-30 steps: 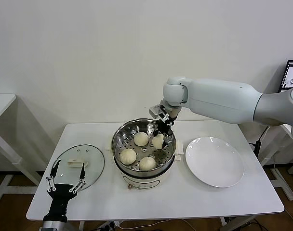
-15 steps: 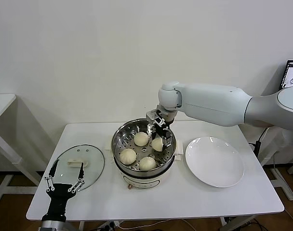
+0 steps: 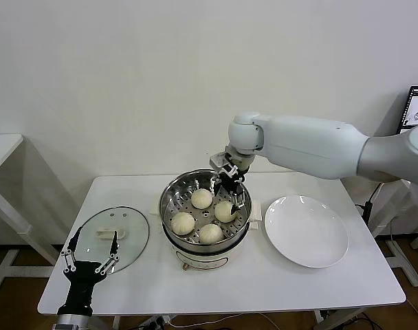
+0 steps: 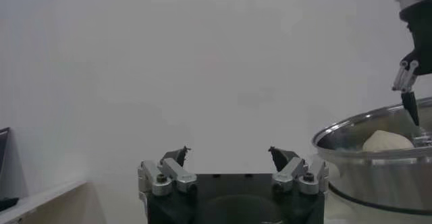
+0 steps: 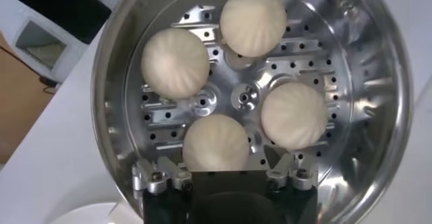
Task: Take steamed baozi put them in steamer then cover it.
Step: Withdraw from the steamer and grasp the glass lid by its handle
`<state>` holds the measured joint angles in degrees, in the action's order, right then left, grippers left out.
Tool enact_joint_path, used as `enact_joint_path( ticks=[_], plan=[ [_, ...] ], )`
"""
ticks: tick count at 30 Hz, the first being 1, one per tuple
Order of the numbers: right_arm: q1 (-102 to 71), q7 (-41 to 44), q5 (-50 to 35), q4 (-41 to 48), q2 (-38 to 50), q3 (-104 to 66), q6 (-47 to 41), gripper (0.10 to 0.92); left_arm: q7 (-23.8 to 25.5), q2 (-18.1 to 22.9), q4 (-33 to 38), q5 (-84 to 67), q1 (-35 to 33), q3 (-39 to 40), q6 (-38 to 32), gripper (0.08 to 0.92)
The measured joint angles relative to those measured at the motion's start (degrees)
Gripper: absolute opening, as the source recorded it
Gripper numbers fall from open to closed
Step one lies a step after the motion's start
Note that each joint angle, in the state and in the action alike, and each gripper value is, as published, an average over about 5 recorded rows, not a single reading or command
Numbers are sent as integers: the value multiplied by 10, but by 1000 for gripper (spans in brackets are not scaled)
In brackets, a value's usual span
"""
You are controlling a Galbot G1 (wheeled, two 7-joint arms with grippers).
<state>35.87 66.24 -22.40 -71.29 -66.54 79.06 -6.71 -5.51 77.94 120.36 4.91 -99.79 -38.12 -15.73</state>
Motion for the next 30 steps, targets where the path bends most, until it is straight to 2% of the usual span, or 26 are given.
enact_joint_path(
  ticks=[6, 13, 21, 25, 30],
  plan=[
    [-13, -72, -30, -47, 69, -56, 31, 823, -6, -2, 4, 21, 5, -1, -7, 823],
    [-108, -293, -49, -106, 166, -160, 95, 823, -24, -4, 15, 77, 15, -4, -27, 823],
    [-362, -568, -45, -143, 209, -413, 152, 823, -50, -13, 31, 144, 30, -11, -38, 823],
    [-503, -656, -40, -159, 207, -550, 177, 823, -58, -17, 33, 160, 39, -12, -36, 823],
    [-659, -725, -29, -175, 189, -694, 207, 823, -63, -21, 29, 173, 48, -10, -33, 823]
  ],
)
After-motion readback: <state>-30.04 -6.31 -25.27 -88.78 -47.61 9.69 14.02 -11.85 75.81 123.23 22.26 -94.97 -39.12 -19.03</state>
